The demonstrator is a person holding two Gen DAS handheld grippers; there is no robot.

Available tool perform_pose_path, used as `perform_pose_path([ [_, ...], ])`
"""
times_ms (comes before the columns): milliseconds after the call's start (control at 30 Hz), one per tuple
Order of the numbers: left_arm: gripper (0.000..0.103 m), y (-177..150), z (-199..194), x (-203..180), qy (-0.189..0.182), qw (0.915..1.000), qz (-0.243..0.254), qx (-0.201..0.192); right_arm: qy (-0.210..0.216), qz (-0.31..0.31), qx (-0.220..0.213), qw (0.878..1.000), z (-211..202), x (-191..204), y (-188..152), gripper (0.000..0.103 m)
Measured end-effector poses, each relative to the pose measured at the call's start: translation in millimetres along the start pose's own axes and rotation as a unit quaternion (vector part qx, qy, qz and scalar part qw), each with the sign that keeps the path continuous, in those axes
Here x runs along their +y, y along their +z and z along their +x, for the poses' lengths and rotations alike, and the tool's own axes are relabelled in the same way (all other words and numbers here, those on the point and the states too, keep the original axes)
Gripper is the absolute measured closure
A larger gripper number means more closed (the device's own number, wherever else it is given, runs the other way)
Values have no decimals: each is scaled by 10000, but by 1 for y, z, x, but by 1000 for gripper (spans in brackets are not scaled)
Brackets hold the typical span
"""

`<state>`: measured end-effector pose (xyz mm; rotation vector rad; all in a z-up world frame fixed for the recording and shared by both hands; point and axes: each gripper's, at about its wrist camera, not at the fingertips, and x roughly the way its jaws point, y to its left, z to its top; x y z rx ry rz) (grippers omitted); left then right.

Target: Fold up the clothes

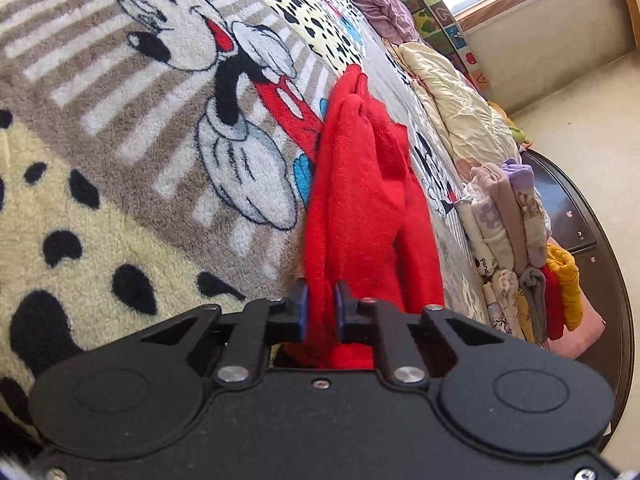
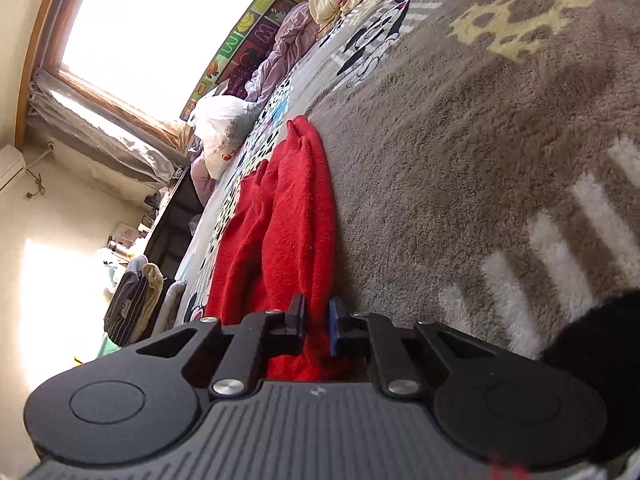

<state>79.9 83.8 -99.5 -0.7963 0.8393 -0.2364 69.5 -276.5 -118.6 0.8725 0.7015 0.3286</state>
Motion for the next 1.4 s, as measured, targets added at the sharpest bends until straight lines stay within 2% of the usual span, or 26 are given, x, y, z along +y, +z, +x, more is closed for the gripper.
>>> perform_pose_path([
  [100,76,6,4,4,-45,9999,95,134,-171,-330,280,9989,4,5,6,81],
  [167,56,11,-11,-12,114,9972,733,-101,-206,-635,145,9977,-8,15,10,77],
  [200,49,11,-18,-21,189,9924,1197,-195,-249,-937,53,9953,-16,23,12,77],
  [233,49,6,-24,-34,256,9813,1892,-252,-304,-1418,-7,9894,-24,33,12,77],
  [267,47,2,-29,-46,322,9652,2577,-307,-376,-1961,-41,9798,-31,45,10,77],
  [300,45,-2,-35,-58,386,9443,3249,-361,-483,-2647,-16,9631,-35,59,6,76],
  [333,44,-10,-38,-67,479,9173,3934,-383,-596,-3297,30,9422,-37,70,-1,73],
  [367,44,-24,-38,-72,621,8829,4640,-356,-725,-3886,127,9185,-38,76,-12,69],
  [400,44,-37,-37,-76,758,8429,5316,-327,-851,-4458,223,8908,-38,82,-23,60],
  [433,44,-49,-35,-77,876,8069,5835,-290,-973,-5010,318,8593,-38,89,-34,55],
  [467,44,-57,-32,-72,969,7832,6136,-245,-1100,-5478,410,8283,-38,92,-45,55],
  [567,44,-80,-21,-56,1238,7052,6980,-107,-1509,-6331,662,7563,-34,88,-76,55],
  [633,44,-95,-14,-45,1408,6476,7489,-14,-1649,-6593,718,7300,-30,86,-89,55],
  [667,44,-101,-11,-41,1465,6248,7669,-9,-1686,-6706,681,7192,-28,87,-94,55],
  [700,44,-103,-10,-38,1480,6139,7754,-71,-1717,-6798,661,7099,-26,88,-98,55],
  [733,44,-105,-8,-37,1497,6064,7808,-128,-1734,-6858,640,7039,-24,89,-99,55],
  [767,44,-105,-6,-36,1520,6033,7827,-192,-1748,-6923,608,6975,-21,89,-101,55],
  [833,44,-106,-3,-36,1587,5917,7896,-351,-1766,-7083,489,6817,-16,89,-105,54],
  [900,44,-106,1,-36,1611,5788,7982,-442,-1796,-7281,344,6606,-11,87,-109,53],
  [933,44,-107,2,-36,1610,5690,8050,-479,-1807,-7374,277,6503,-10,86,-112,52],
  [967,44,-109,2,-36,1611,5553,8143,-518,-1810,-7444,243,6423,-10,85,-114,52],
  [1067,44,-113,-4,-29,1588,5123,8420,-582,-1819,-7520,237,6331,-17,82,-117,52],
  [1100,45,-114,-5,-27,1583,5036,8471,-614,-1824,-7525,232,6325,-19,80,-118,52],
  [1267,45,-112,-1,-29,1546,4966,8493,-905,-1761,-7735,63,6088,-12,76,-125,52],
  [1400,61,-110,3,-30,1516,4906,8505,-1137,-1702,-7865,-240,5932,-12,76,-126,52],
])
